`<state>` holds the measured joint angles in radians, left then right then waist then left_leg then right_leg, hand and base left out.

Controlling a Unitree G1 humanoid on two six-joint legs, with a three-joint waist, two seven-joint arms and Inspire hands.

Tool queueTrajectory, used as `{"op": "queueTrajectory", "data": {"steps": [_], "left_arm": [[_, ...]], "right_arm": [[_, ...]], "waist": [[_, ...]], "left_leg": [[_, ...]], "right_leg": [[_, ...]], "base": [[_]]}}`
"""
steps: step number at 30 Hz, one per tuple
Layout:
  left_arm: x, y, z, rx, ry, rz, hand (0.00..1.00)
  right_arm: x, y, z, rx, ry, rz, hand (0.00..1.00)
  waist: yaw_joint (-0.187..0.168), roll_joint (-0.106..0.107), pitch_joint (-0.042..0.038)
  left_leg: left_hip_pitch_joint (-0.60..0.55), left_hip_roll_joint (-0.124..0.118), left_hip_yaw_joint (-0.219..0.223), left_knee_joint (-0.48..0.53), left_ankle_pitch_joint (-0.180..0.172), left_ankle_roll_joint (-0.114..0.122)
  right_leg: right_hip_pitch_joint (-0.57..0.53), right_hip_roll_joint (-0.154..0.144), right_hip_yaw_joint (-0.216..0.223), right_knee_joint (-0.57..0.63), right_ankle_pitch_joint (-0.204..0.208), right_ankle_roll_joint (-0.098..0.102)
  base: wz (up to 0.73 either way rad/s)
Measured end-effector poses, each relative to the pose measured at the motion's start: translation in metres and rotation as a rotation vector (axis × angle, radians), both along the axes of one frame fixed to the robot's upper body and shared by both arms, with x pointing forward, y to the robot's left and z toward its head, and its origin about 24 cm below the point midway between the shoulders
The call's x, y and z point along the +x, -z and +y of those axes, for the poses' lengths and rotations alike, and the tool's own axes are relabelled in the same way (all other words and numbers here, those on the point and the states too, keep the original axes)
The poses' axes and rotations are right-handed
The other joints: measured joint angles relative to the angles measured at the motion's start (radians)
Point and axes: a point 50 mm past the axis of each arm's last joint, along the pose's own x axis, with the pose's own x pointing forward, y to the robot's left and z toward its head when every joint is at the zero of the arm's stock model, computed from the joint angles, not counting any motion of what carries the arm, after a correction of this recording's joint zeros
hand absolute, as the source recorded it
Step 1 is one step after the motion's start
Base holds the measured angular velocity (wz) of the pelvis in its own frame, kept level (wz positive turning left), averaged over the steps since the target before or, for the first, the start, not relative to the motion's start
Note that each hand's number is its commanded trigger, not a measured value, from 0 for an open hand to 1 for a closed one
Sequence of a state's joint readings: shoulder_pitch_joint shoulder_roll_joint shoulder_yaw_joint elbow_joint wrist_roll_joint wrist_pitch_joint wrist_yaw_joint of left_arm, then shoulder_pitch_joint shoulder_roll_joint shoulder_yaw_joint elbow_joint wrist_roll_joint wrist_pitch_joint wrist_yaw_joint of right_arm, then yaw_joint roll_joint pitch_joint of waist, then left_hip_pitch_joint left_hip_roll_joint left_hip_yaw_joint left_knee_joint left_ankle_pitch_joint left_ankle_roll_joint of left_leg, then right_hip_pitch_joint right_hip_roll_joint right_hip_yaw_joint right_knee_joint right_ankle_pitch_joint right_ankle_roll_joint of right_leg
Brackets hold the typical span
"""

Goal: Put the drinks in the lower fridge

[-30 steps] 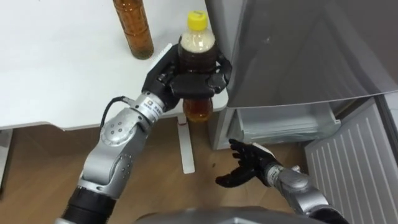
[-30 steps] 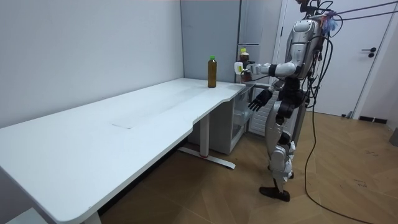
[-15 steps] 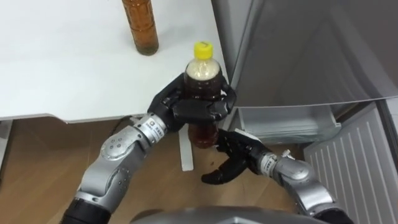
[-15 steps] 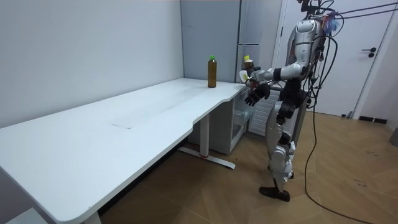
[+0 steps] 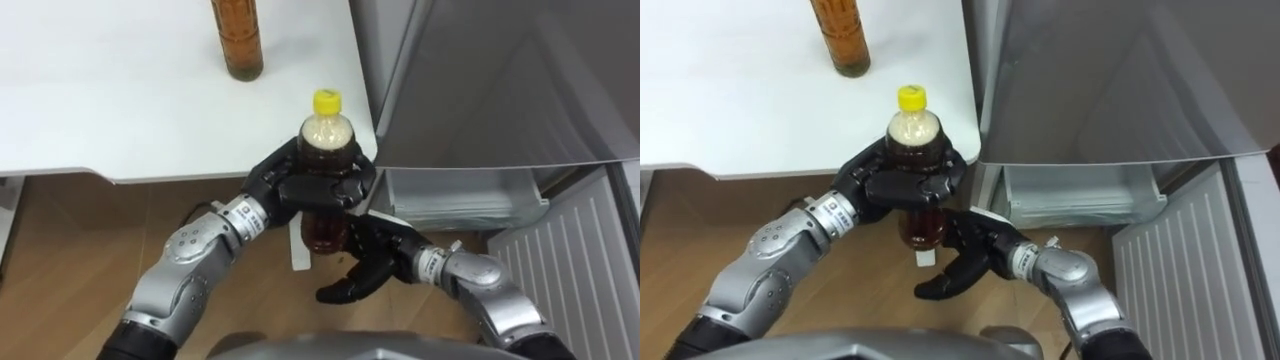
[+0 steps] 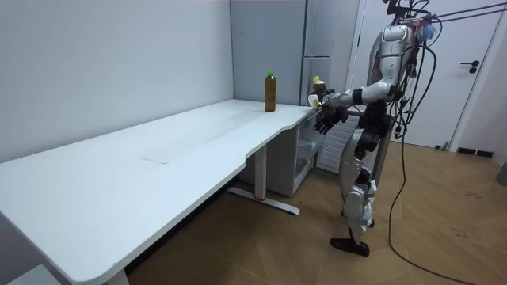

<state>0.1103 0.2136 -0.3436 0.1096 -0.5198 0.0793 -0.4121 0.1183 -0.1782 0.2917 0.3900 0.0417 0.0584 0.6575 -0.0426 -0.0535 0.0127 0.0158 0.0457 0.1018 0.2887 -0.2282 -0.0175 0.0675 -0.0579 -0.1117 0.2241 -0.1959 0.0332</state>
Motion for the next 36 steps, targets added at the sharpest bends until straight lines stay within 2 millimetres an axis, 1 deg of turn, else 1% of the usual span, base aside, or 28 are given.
{"op": "queueTrajectory", "data": {"steps": [8, 12, 14, 16, 20, 25, 31, 36], "left_arm": [[-0.002, 0.005, 0.007, 0.046, 0.003, 0.012, 1.00], [-0.003, 0.009, 0.009, 0.086, 0.016, 0.021, 1.00], [-0.005, 0.013, 0.009, 0.095, 0.022, 0.031, 1.00], [-0.006, 0.016, 0.009, 0.096, 0.025, 0.043, 1.00], [-0.007, 0.018, 0.009, 0.097, 0.028, 0.051, 1.00], [-0.007, 0.018, 0.009, 0.100, 0.029, 0.051, 1.00], [-0.009, 0.020, 0.009, 0.102, 0.034, 0.060, 1.00], [-0.008, 0.021, 0.007, 0.095, 0.031, 0.058, 1.00]], "right_arm": [[0.001, -0.004, -0.001, 0.016, -0.021, -0.008, 0.00], [0.005, -0.014, 0.004, 0.109, -0.027, -0.026, 0.00], [0.003, -0.013, 0.003, 0.137, -0.020, -0.007, 0.00], [-0.001, -0.012, 0.001, 0.144, -0.021, 0.008, 0.00], [-0.004, -0.010, 0.001, 0.175, 0.001, 0.047, 0.00], [-0.005, -0.009, 0.002, 0.190, 0.013, 0.069, 0.00], [-0.006, -0.009, 0.006, 0.213, 0.015, 0.098, 0.00], [-0.007, -0.008, 0.008, 0.259, 0.048, 0.129, 0.00]], "waist": [[-0.004, 0.003, 0.0020], [-0.003, 0.008, 0.0056], [-0.002, 0.008, 0.0060], [0.012, 0.008, 0.0063], [0.021, 0.003, 0.0089], [0.022, 0.003, 0.0088], [0.028, 0.006, 0.0047], [0.030, 0.006, 0.0041]], "left_leg": [[0.003, 0.000, 0.000, -0.005, 0.000, 0.000], [0.010, 0.000, 0.002, -0.014, 0.000, 0.000], [0.013, 0.000, 0.002, -0.016, 0.000, 0.000], [0.013, 0.000, 0.004, -0.016, 0.000, 0.000], [0.009, 0.000, 0.005, -0.021, 0.000, 0.000], [0.006, 0.000, 0.006, -0.021, 0.000, 0.000], [0.006, 0.000, 0.009, -0.022, 0.001, 0.000], [0.005, 0.000, 0.012, -0.020, 0.001, 0.000]], "right_leg": [[0.003, 0.000, -0.001, 0.003, 0.000, 0.000], [0.006, 0.000, 0.001, 0.003, 0.000, 0.000], [0.006, 0.000, 0.001, 0.003, 0.000, 0.000], [0.003, 0.000, 0.002, 0.005, 0.000, 0.000], [0.000, 0.000, 0.000, 0.007, 0.000, 0.000], [-0.002, 0.000, -0.002, 0.004, 0.000, 0.000], [-0.008, 0.000, -0.004, 0.006, 0.000, 0.000], [-0.012, -0.001, -0.004, 0.013, 0.000, 0.000]], "base": [[0.00], [-0.01], [0.00], [0.00], [0.00], [0.00], [-0.01], [-0.02]]}}
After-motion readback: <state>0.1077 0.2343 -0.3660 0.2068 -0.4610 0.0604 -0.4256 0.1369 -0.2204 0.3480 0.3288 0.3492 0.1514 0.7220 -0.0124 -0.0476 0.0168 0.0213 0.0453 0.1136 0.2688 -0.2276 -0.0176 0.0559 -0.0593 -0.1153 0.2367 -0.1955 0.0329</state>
